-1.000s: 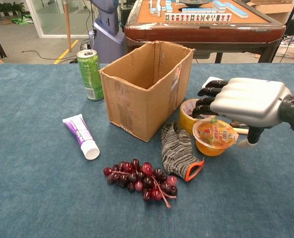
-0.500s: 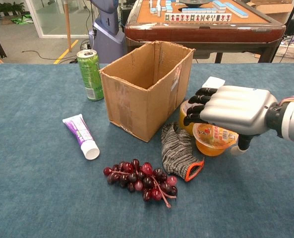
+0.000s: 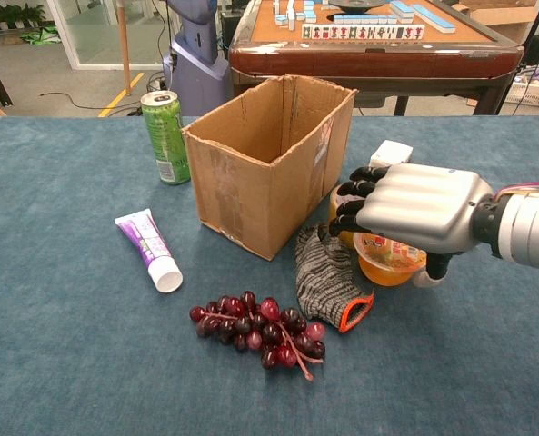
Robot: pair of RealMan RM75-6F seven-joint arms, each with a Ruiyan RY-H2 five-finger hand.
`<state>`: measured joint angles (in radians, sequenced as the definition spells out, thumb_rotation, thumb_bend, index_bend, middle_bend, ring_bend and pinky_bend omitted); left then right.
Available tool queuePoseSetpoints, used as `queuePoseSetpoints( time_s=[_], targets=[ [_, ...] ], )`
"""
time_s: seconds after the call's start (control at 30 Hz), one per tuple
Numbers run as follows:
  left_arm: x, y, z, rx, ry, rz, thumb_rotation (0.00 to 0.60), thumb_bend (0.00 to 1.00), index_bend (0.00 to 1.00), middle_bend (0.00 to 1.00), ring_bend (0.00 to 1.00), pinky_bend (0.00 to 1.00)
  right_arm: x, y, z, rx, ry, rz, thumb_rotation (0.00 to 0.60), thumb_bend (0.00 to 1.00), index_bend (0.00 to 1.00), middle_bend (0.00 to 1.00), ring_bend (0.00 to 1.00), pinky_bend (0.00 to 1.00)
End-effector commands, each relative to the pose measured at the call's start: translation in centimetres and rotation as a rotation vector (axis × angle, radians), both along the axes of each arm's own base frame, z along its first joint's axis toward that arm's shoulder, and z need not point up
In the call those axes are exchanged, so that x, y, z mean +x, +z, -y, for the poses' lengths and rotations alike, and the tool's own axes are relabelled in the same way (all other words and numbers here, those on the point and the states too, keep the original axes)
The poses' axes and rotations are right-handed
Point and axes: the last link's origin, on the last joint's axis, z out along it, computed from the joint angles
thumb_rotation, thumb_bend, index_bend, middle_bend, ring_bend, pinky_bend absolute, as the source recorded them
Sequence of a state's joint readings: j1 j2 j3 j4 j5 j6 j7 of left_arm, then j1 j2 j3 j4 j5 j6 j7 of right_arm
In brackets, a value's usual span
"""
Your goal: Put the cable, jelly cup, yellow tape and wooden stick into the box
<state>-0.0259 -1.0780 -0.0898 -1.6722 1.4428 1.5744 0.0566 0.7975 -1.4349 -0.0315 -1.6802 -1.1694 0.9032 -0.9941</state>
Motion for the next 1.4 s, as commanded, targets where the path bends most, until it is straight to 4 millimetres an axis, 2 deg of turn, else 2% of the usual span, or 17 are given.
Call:
queuePoseSetpoints(
  time_s=[0.03, 0.7, 1.1, 1.4],
  targets=[
    [0.0, 0.0, 0.0, 0.0, 0.002, -0.001, 0.6, 0.13, 0.27, 0.4, 0.3, 0.5, 0.0, 0.0, 0.0, 0.0, -0.001, -0.001, 0.6, 0.0, 0.19, 0.2, 0.0, 0.02],
    [-0.1, 0.0, 0.0, 0.002, 0.014, -0.001, 0.6, 0.13, 0.27, 0.4, 0.3, 0.5, -0.9, 0.4, 0.4, -0.024, -0.031, 0.008, 0.6, 0.0, 0.24, 0.31, 0.0, 0.02],
    [-0.1, 0.0, 0.0, 0.0, 0.017, -0.003, 0.6, 0.13, 0.27, 0.4, 0.3, 0.5, -0.9, 0.8, 0.3, -0.033, -0.016, 0.054, 0.6, 0.0, 0.33, 0.42, 0.1, 0.02],
    [-0.2, -0.1, -0.1, 0.0, 0.02, -0.005, 0.6, 0.13, 0.27, 0.4, 0.3, 0.5, -0.1, 2.2, -0.6, -0.048, 0.013, 0.098, 0.6, 0.0, 0.35, 0.46, 0.14, 0.02]
  ],
)
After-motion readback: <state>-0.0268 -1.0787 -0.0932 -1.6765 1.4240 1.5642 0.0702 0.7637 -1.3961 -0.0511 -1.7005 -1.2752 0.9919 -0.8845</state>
